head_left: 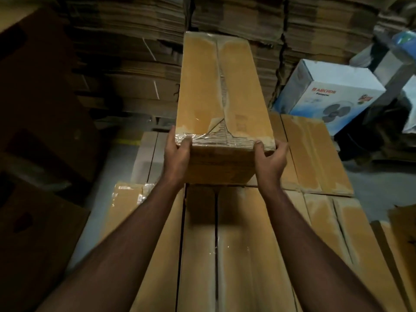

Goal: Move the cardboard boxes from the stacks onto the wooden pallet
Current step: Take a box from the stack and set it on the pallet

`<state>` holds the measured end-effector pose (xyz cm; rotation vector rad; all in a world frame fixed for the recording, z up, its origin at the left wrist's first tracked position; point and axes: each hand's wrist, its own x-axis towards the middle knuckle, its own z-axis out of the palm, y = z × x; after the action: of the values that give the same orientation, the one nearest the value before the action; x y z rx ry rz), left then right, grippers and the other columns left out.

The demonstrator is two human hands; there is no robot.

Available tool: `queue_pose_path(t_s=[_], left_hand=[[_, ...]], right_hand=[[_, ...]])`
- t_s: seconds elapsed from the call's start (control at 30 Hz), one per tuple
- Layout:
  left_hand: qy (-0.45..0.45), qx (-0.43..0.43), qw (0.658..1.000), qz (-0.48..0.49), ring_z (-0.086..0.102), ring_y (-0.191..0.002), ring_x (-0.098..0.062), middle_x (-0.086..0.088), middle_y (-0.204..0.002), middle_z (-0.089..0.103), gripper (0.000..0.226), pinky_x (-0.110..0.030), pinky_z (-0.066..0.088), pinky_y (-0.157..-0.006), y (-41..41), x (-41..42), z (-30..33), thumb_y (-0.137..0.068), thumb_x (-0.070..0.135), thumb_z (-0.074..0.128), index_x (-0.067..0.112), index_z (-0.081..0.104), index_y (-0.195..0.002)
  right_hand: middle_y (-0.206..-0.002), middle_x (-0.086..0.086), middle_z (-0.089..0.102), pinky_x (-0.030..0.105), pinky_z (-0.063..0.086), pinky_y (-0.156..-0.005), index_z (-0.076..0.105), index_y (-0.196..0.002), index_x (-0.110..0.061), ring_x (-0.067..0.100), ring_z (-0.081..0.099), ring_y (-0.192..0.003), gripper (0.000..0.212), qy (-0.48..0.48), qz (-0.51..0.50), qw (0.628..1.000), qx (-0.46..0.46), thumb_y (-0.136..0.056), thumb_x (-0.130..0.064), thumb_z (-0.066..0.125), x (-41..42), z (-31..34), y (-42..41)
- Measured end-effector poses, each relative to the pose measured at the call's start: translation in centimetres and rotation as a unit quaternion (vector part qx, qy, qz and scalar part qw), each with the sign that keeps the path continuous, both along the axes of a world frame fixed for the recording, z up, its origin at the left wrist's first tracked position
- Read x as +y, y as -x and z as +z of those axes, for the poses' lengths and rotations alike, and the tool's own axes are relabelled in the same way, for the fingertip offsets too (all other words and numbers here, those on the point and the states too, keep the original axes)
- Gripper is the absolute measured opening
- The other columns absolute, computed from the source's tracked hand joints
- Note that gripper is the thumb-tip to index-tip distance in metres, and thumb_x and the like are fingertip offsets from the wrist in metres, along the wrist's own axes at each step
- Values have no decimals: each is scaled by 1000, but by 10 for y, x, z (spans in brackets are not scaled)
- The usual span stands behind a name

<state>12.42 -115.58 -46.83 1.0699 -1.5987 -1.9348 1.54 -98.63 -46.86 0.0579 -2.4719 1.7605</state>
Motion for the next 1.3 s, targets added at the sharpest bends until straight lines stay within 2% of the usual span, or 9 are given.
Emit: queue_pose_path(t_s=[0.07,0.27,0.47,0.63,0.87,0.93,1.1,1.23,1.3], left_hand=[[11,1,1000,5,53,-123,-25,-3,-145,50,58,-56,49,-101,18,-14,-35,-98,32,53,35,33,-153],[34,6,999,-2,54,-114,-15,10,-128,49,56,-44,51,-97,64,-33,-112,-102,26,52,31,32,-154],[6,-7,1000,-8,58,-117,-21,-1,-140,55,58,-51,53,-96,85,-36,-171,-100,24,53,33,33,-153],[13,-19,999,-23,61,-114,-21,5,-130,62,50,-46,55,-88,93,-26,-211,-96,27,53,37,44,-144],[9,-44,999,-22,57,-119,-24,5,-135,55,56,-57,51,-98,99,-11,-257,-94,33,51,45,36,-147],[-5,-56,998,-16,57,-119,-26,4,-129,53,55,-55,51,-99,100,-12,-270,-101,25,50,40,32,-150],[22,-146,987,-69,55,-117,-27,-4,-127,51,55,-52,49,-103,99,-22,-289,-99,28,52,26,29,-149],[106,-242,958,-108,59,-114,-32,-8,-130,57,77,-54,50,-99,98,-36,-311,-72,62,54,29,37,-139],[141,-302,933,-133,58,-113,-36,-11,-129,58,74,-53,49,-99,97,-34,-318,-72,62,52,26,39,-136]], right_hand=[[-97,-7,58,4,44,-59,49,-120,-5,-3,57,-82,38,6,5,1000,4,-92,-24,67,-10,-37,18],[-90,-14,54,9,46,-58,46,-113,-13,-3,54,-77,32,23,7,1000,-19,-93,-27,66,-28,-119,61],[-91,-13,54,13,48,-66,48,-116,-8,-3,54,-78,36,3,2,999,-40,-92,-26,67,-27,-183,83],[-94,-12,46,-5,32,-56,46,-126,-2,-9,43,-74,42,-22,4,998,-56,-94,-22,65,-17,-219,89],[-105,0,52,-4,31,-61,47,-125,-1,13,50,-92,44,-49,14,996,-78,-93,-21,68,-6,-254,99],[-107,1,52,1,34,-67,47,-127,-1,15,50,-95,46,-58,18,995,-84,-92,-22,68,-7,-266,100],[-118,7,63,38,49,-93,45,-131,-12,26,60,-105,52,-116,14,985,-124,-91,-38,65,-9,-294,102],[-139,5,49,47,32,-104,47,-135,-17,26,40,-130,55,-237,-14,961,-143,-90,-45,62,-13,-299,99],[-141,7,45,48,31,-105,48,-137,-18,28,37,-132,56,-281,-6,946,-160,-91,-47,61,-10,-305,94]])
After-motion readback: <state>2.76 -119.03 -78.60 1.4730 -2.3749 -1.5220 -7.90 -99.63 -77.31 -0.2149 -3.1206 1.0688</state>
